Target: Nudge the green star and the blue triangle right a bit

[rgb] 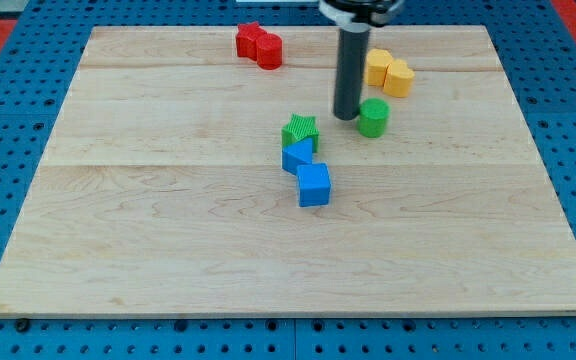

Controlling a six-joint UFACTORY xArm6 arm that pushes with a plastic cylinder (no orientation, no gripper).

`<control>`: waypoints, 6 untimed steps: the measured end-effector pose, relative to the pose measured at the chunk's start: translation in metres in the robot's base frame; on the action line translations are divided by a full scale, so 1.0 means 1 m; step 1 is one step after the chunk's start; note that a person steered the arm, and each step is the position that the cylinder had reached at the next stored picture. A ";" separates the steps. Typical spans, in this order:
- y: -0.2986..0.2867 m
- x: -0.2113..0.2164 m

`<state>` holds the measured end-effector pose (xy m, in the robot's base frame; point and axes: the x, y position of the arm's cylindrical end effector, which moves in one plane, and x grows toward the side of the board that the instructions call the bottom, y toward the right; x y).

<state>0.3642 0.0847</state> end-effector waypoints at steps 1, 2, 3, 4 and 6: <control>0.003 -0.001; -0.060 -0.008; -0.114 -0.006; -0.124 0.025; -0.065 0.031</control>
